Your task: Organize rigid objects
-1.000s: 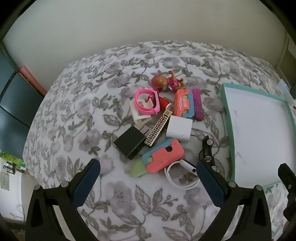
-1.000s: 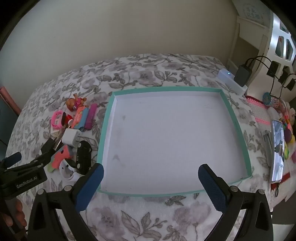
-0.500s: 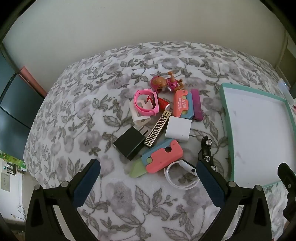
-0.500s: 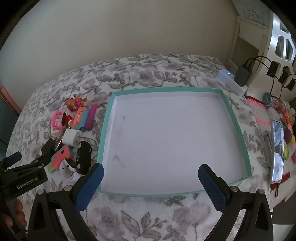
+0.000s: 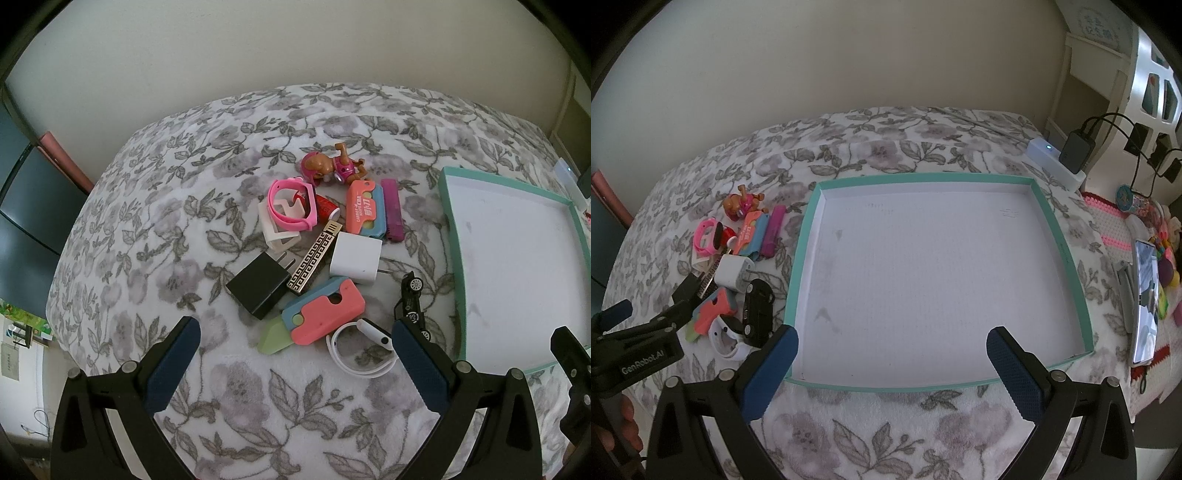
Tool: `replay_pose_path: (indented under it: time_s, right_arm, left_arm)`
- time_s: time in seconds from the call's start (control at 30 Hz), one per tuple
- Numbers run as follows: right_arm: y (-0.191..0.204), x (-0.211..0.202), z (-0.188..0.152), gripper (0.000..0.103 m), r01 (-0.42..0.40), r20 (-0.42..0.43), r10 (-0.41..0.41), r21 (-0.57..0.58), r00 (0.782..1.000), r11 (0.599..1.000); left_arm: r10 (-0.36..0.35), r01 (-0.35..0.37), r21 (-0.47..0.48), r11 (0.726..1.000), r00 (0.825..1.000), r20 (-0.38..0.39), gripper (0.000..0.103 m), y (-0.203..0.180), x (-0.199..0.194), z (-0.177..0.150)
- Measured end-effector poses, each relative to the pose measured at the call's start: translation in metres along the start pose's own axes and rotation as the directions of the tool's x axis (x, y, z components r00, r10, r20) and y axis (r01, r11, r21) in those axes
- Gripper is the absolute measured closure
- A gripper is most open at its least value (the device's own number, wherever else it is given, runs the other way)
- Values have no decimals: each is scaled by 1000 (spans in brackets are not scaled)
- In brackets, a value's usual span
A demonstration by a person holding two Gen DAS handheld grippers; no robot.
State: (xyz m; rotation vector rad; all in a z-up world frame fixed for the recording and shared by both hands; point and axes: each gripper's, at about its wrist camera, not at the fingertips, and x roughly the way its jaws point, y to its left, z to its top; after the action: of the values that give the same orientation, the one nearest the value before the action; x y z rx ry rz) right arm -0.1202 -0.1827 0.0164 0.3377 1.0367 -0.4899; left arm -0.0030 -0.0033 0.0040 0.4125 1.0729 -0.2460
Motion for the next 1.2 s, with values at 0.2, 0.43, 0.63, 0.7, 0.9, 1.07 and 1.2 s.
replay_pose_path:
  time_s: [0.2,0.43,0.63,0.7,0.9,1.07,1.2]
  right_arm:
    - [0,0,0,0,1,0,-1,-1,1000,1000]
    - [0,1,0,0,3,0,-3,0,1000,1000]
    - [1,1,0,0,4,-1,-4,0,1000,1000]
    - [1,1,0,0,5,0,-5,0,1000,1000]
    - [1,1,1,0,6,0,-6,-2,1000,1000]
    - [1,1,1,0,7,0,-7,-2,1000,1000]
    - [1,1,1,0,7,0,-7,-2,1000,1000]
  left_arm:
    - [-1,1,0,1000,1000,0,0,0,0,0]
    - [-1,1,0,1000,1000,1,0,-1,-1,0]
    - [-2,2,-1,1000,1000,1,0,0,0,0]
    - [-2,2,-1,1000,1000,0,0,0,0,0]
    - [-2,2,-1,1000,1000,1,0,0,0,0]
    - [-2,2,-1,1000,1000,1,0,0,0,0]
    - [-3,3,-1,1000,1000,1,0,0,0,0]
